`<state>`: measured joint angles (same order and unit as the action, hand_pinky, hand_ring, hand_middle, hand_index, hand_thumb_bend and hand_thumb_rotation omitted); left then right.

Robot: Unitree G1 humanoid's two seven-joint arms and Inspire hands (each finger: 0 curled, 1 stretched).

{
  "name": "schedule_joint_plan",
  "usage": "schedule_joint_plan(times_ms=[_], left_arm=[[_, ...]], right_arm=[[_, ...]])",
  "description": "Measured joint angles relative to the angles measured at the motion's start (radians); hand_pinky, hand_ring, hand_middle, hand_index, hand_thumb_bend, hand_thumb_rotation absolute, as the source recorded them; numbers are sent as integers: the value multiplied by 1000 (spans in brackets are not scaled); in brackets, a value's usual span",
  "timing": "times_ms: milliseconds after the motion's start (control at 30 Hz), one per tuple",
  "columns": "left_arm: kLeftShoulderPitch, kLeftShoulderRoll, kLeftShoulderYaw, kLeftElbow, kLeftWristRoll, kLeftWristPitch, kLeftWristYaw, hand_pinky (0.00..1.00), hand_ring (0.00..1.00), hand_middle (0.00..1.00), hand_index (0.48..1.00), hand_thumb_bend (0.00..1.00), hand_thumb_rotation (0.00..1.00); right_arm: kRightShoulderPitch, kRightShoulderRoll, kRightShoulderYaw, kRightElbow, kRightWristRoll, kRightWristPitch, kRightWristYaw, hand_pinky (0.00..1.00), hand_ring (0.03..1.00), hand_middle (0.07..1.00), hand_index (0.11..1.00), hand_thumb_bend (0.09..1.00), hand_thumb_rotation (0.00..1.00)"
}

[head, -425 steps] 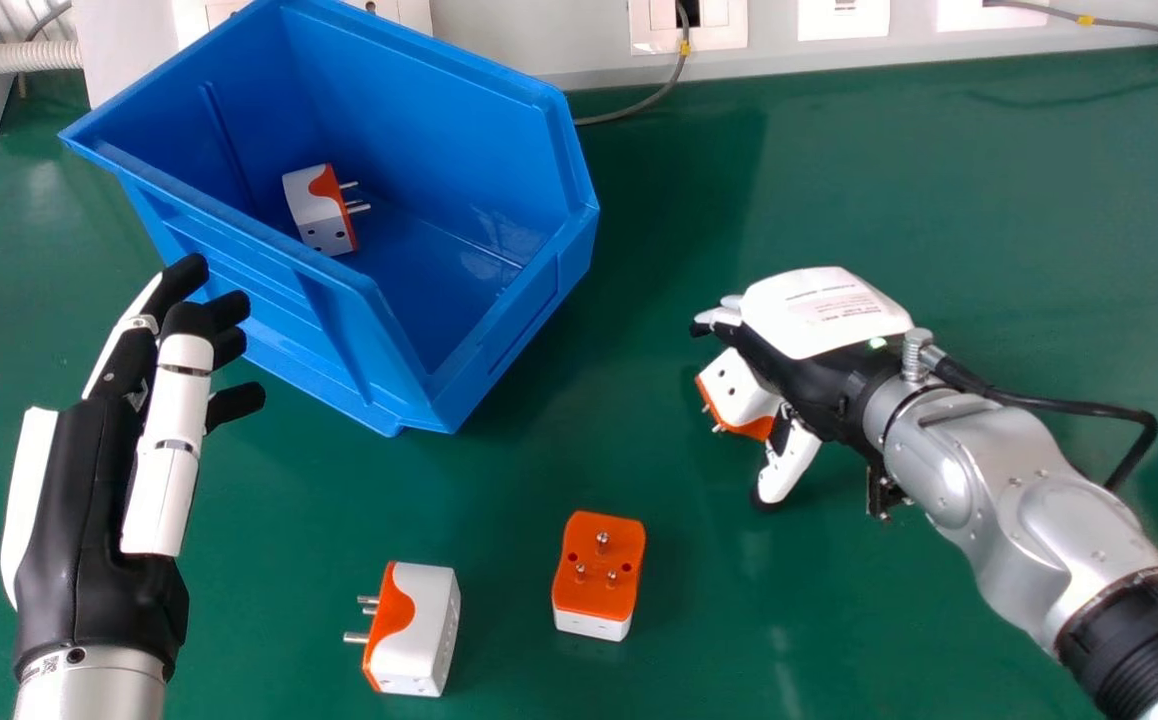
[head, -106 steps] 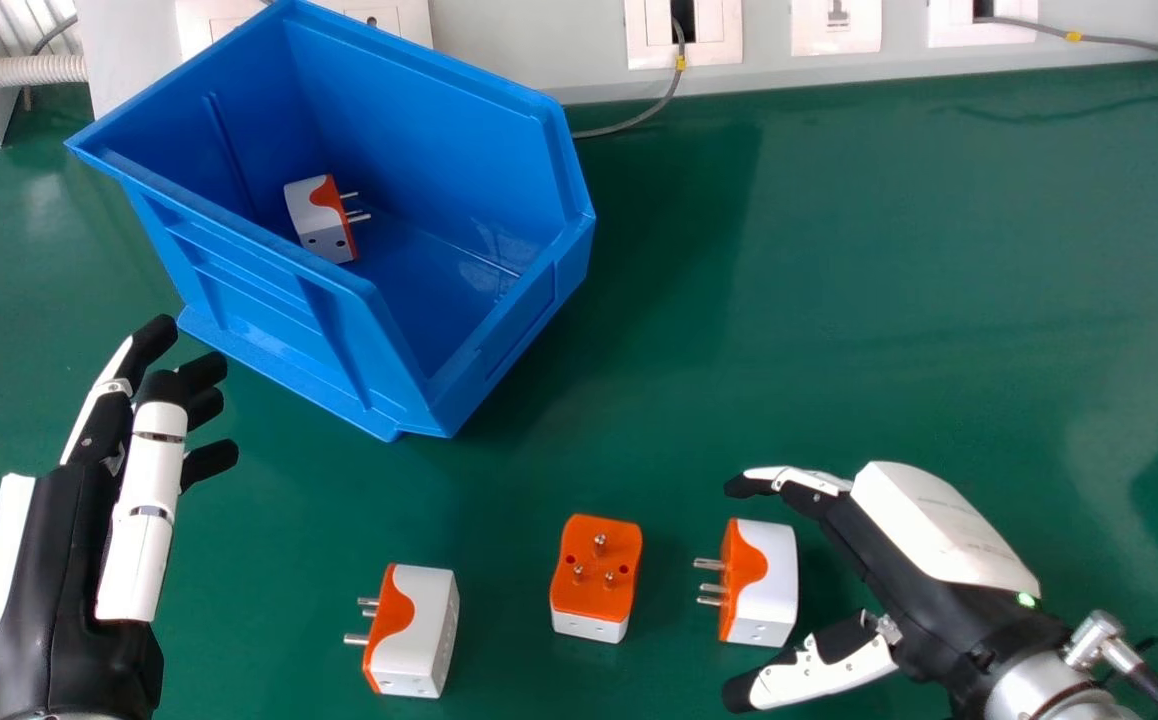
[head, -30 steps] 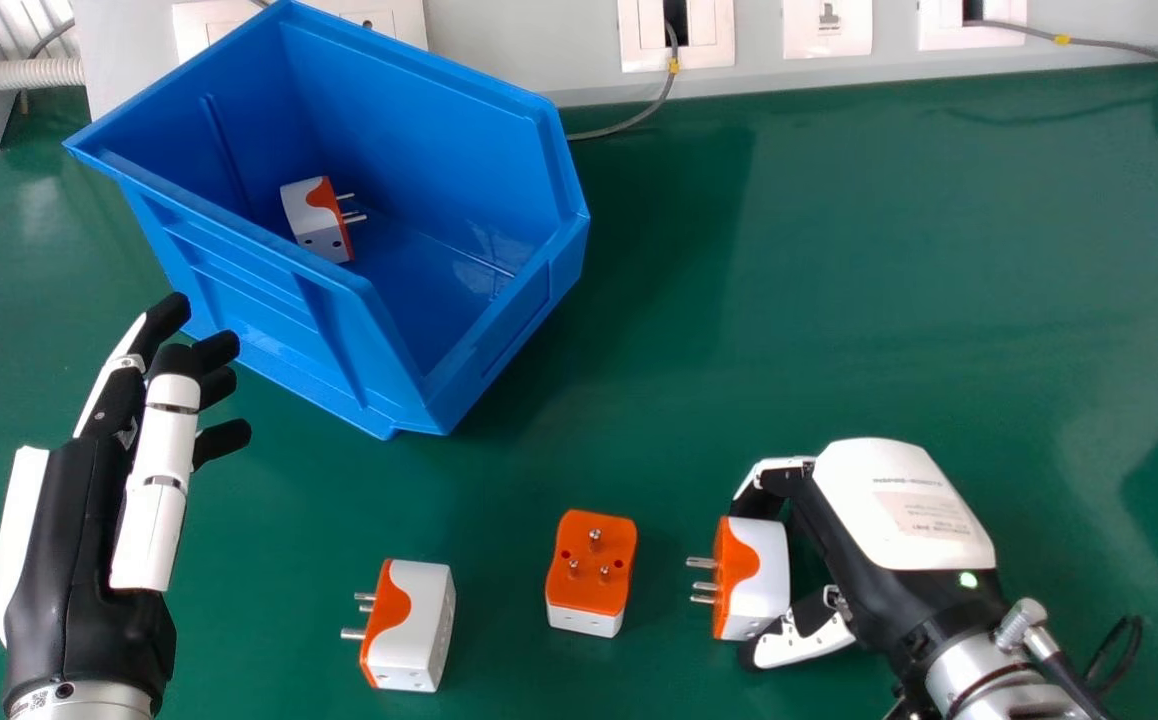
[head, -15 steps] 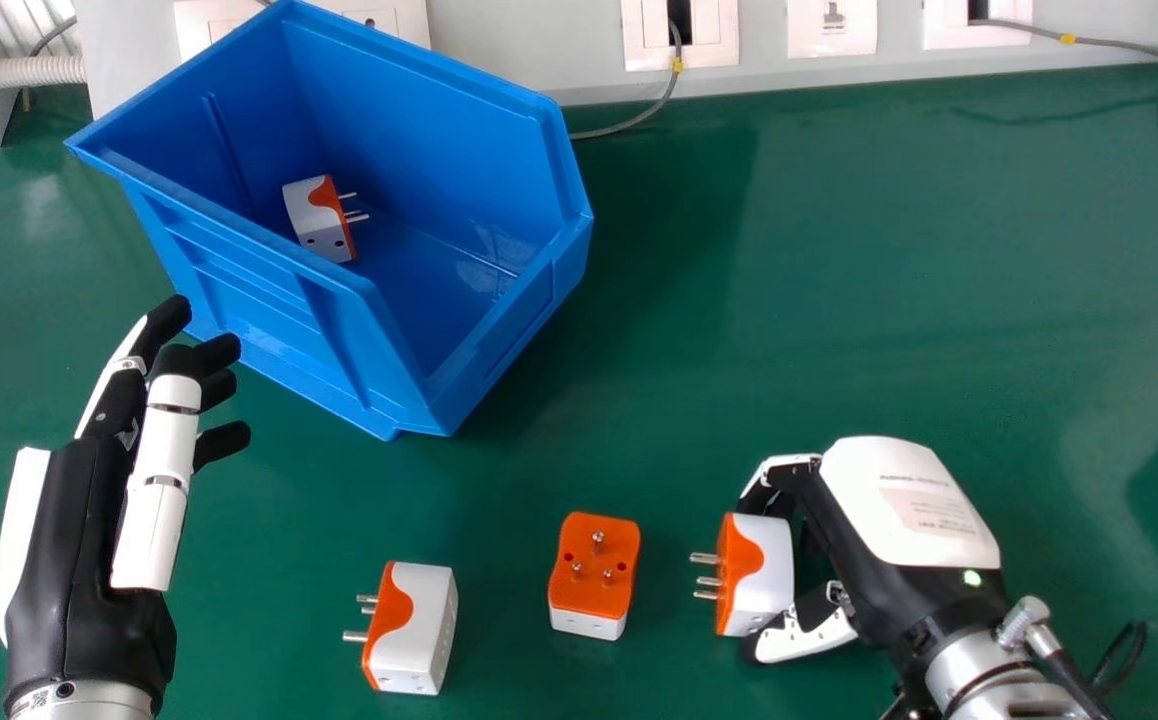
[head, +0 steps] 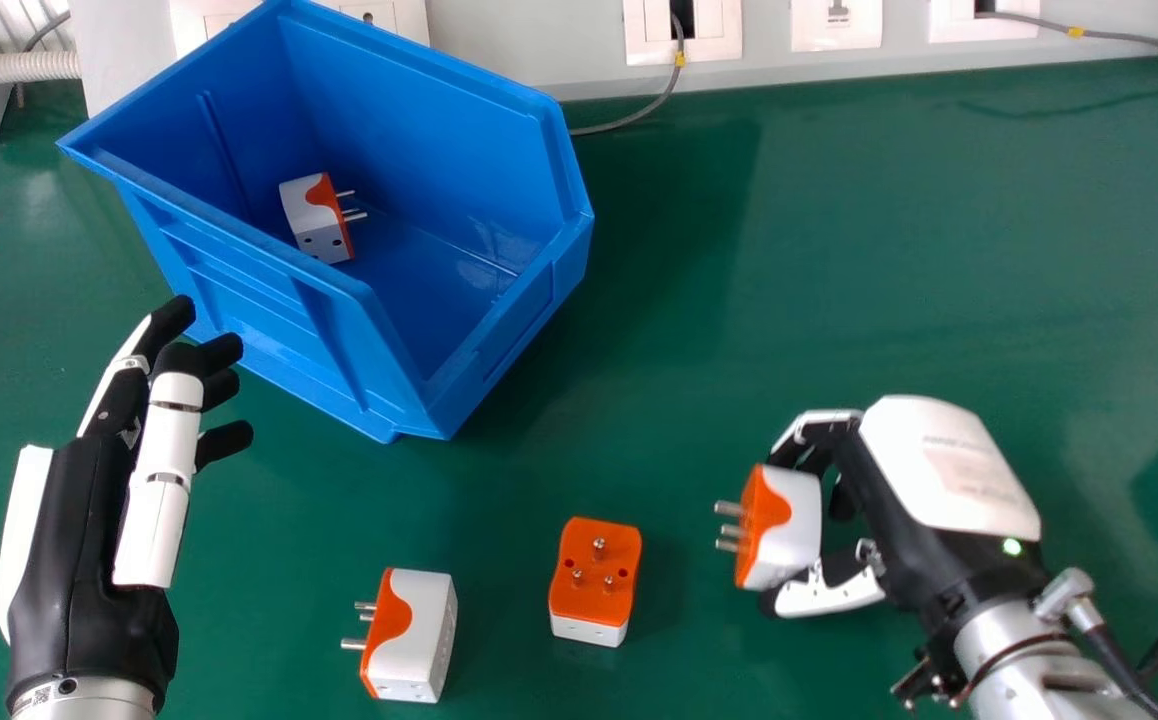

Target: Pick all objects and put in blue box

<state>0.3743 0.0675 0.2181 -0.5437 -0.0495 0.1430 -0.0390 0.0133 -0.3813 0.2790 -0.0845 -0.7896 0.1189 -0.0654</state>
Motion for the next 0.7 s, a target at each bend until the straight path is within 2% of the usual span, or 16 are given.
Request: schedule_joint_plan(times_ms=[133,233,400,700], left_arm=[[0,0,-1,-6,2,0,0,777,853,845,897,311,903],[-1,0,-2,-9,9,0,0,777,853,845,896,312,902],[-4,1,-1,-9,10,0,-1,777,853,845,894,313,902],[-5,1,2,-8,9,0,-3,776,852,844,893,314,901]], right_arm=[[1,7,-14,-46,3,4,5,338,432,533,532,497,4],[4,18,-22,-78,9,3,4,332,427,527,538,495,3],[4,29,-51,-115,33,0,4,323,422,524,545,492,2],[0,51,-56,-170,28,-1,3,314,420,522,551,490,0]])
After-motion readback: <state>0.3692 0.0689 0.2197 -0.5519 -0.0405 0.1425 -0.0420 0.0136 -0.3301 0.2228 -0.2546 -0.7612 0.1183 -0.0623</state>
